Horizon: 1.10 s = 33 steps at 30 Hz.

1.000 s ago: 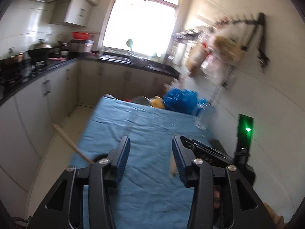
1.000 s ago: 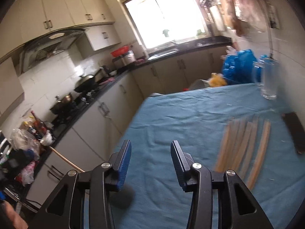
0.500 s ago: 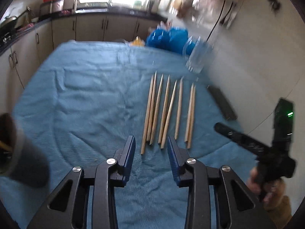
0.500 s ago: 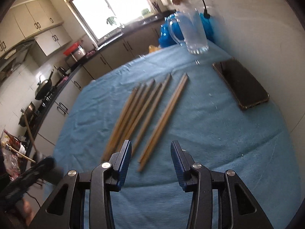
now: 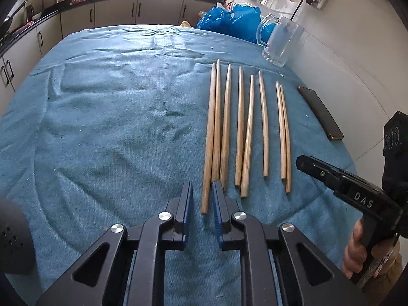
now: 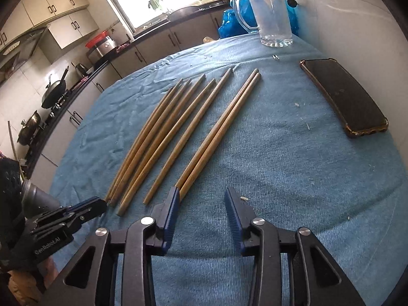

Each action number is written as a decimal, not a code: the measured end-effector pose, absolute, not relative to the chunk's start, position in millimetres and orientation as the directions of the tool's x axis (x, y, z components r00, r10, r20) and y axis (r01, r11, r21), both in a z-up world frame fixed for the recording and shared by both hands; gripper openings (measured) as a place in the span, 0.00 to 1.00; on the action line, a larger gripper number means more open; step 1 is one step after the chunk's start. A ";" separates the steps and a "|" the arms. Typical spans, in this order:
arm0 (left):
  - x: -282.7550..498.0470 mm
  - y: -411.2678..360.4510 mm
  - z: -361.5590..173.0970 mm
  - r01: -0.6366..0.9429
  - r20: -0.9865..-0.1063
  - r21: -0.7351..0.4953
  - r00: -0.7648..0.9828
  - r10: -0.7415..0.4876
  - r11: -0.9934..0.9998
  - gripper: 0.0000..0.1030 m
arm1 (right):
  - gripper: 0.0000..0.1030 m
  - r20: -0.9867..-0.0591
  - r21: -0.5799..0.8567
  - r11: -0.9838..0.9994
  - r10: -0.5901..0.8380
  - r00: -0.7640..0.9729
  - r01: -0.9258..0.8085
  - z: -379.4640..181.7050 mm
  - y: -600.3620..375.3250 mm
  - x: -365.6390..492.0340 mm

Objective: Organize utensils
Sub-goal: 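Close the left gripper on a chopstick while the right gripper grasps another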

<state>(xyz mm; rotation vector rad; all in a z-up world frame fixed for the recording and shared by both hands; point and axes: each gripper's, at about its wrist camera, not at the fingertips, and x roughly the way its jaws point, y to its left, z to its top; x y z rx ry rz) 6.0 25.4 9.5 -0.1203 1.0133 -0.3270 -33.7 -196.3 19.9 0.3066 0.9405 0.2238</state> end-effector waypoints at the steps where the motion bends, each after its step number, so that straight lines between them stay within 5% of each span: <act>1: 6.5 24.8 9.9 0.216 -0.811 -0.241 0.490 -0.318 0.946 0.13 | 0.35 -0.760 0.338 0.940 0.308 0.573 -0.057 20.1 -194.9 -32.7; 2: 6.3 23.7 10.4 0.217 -0.814 -0.217 0.498 -0.299 0.952 0.05 | 0.33 -0.764 0.317 0.947 0.292 0.575 -0.060 20.3 -193.0 -31.9; 9: 0.7 34.1 13.0 0.162 -0.832 -0.209 0.488 -0.262 0.964 0.05 | 0.24 -0.790 0.171 0.983 0.178 0.586 -0.068 20.3 -177.0 -28.9; 16: -11.2 46.7 11.7 0.149 -0.831 -0.257 0.471 -0.297 0.955 0.05 | 0.23 -0.780 0.268 0.962 0.246 0.575 -0.049 21.2 -181.5 -24.1; 33: -13.4 48.1 11.0 0.158 -0.824 -0.262 0.477 -0.306 0.952 0.05 | 0.12 -0.873 0.041 0.999 0.046 0.485 -0.020 25.4 -151.0 -4.7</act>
